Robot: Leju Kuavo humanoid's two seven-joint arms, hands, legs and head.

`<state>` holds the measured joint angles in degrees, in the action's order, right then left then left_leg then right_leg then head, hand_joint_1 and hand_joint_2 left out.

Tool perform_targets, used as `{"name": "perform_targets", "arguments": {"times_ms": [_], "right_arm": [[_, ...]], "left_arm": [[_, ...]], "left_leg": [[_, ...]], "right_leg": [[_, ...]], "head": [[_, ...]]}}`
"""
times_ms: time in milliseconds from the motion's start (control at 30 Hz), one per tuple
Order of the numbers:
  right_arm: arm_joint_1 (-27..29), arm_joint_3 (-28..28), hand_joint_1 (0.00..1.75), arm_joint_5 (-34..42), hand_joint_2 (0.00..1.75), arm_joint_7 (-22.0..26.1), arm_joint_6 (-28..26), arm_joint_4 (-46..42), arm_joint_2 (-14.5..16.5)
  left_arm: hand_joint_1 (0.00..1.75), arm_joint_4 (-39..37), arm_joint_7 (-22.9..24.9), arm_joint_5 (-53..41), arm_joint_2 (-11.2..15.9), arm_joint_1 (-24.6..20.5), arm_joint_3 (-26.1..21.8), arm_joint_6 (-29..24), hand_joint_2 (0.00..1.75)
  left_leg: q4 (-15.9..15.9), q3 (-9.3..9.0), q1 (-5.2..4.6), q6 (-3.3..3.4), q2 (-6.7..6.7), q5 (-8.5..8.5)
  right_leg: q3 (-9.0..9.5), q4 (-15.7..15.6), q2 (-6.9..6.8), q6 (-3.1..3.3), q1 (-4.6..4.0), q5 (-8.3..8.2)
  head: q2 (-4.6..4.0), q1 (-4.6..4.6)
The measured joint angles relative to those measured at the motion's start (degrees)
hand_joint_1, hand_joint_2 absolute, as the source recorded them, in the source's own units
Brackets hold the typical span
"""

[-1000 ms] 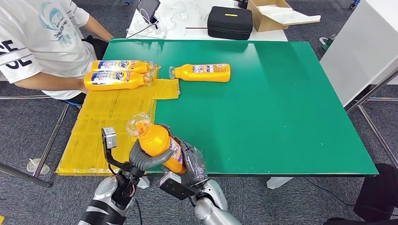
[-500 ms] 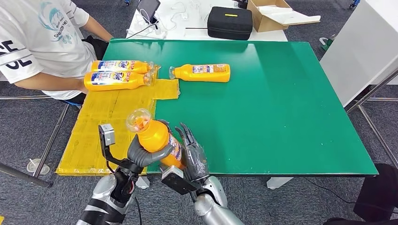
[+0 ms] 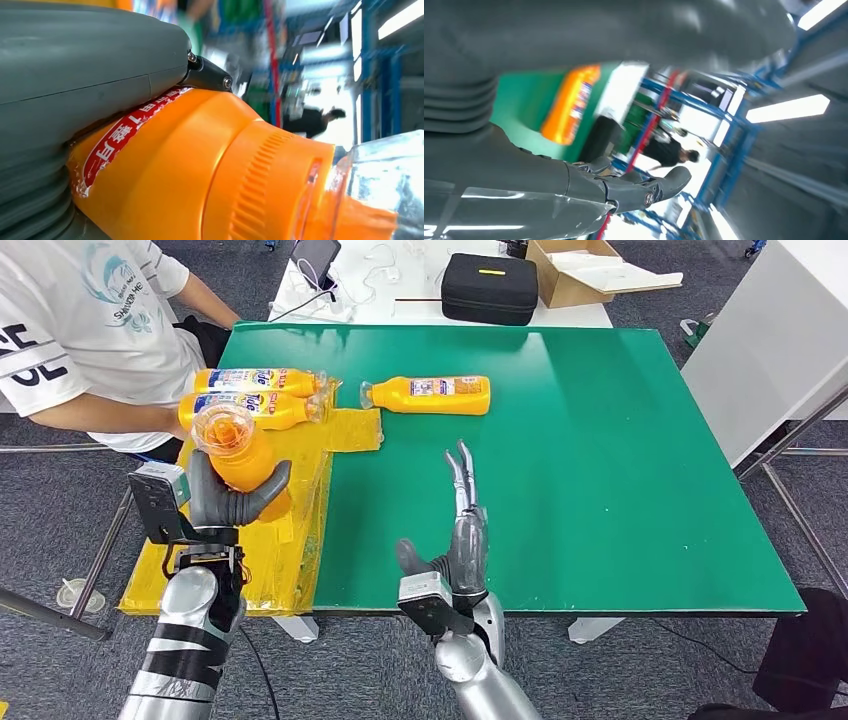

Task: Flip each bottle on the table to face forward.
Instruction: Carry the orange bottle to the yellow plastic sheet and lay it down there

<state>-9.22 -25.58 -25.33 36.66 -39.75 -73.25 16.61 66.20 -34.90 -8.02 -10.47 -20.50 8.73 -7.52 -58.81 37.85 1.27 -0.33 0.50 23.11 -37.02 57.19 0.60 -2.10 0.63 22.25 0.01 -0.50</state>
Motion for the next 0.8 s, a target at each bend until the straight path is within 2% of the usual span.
{"name": "perform_targets", "arguments": {"times_ms": [133, 200, 267, 367, 500, 667, 800], "right_arm": [[0.71, -0.23, 0.00, 2.51, 0.00, 1.70, -0.16, -5.26, -0.18], [0.72, -0.75, 0.00, 3.99, 0.00, 2.29, -0.18, -7.73, -0.30], [0.62, -1.50, 0.00, 5.26, 0.00, 2.73, -0.20, -9.55, -0.49], [0.09, -2.79, 0.00, 6.47, 0.00, 2.85, -0.21, -10.83, -1.02], [-0.15, -3.83, 0.00, 7.76, 0.00, 2.89, 0.21, -11.20, -1.78], [-0.16, -4.58, 0.00, 9.06, 0.00, 3.23, 1.10, -11.16, -2.74], [-0.15, -4.98, 0.00, 9.50, 0.00, 3.29, 2.08, -10.83, -3.18]], "left_arm": [[1.75, -4.23, -1.25, -18.38, 0.82, -4.75, -0.93, -16.57, 1.75], [1.75, -9.36, 0.31, -31.25, 2.07, -8.29, -0.94, -25.30, 1.75], [1.75, -15.29, 3.21, -43.38, 3.44, -11.42, -0.57, -30.25, 1.75], [1.75, -24.40, 6.63, -56.05, 5.40, -14.84, 1.01, -31.45, 1.75], [1.75, -32.87, 9.49, -64.03, 7.52, -17.07, 4.13, -30.84, 1.75], [1.75, -39.14, 10.39, -66.94, 9.89, -18.53, 7.21, -27.94, 1.75], [1.75, -42.06, 10.41, -68.08, 11.21, -19.08, 8.95, -22.15, 1.75]], "left_leg": [[0.00, 0.00, 0.00, 0.00, 0.00, -0.01], [0.00, -0.03, 0.00, 0.01, 0.00, -0.02], [0.00, -0.06, 0.01, 0.01, -0.01, -0.04], [0.01, -0.09, 0.01, 0.00, -0.05, -0.06], [0.00, -0.07, 0.00, -0.01, -0.12, -0.06], [0.00, -0.04, 0.00, -0.01, -0.12, -0.05], [0.01, -0.03, 0.01, -0.01, -0.12, -0.05]], "right_leg": [[0.01, 0.00, -0.01, 0.00, 0.00, 0.00], [0.04, 0.00, -0.01, 0.00, 0.00, -0.01], [0.07, 0.01, 0.00, 0.01, -0.01, -0.01], [0.07, 0.02, 0.03, 0.01, 0.00, -0.03], [0.05, 0.03, 0.05, 0.01, 0.00, -0.04], [0.00, 0.02, 0.05, 0.01, 0.00, -0.03], [0.00, 0.03, 0.04, 0.03, -0.01, -0.01]], "head": [[-0.01, 0.01], [0.00, 0.00], [0.01, -0.01], [0.00, 0.00], [-0.01, 0.02], [-0.01, 0.00], [-0.01, 0.01]]}}
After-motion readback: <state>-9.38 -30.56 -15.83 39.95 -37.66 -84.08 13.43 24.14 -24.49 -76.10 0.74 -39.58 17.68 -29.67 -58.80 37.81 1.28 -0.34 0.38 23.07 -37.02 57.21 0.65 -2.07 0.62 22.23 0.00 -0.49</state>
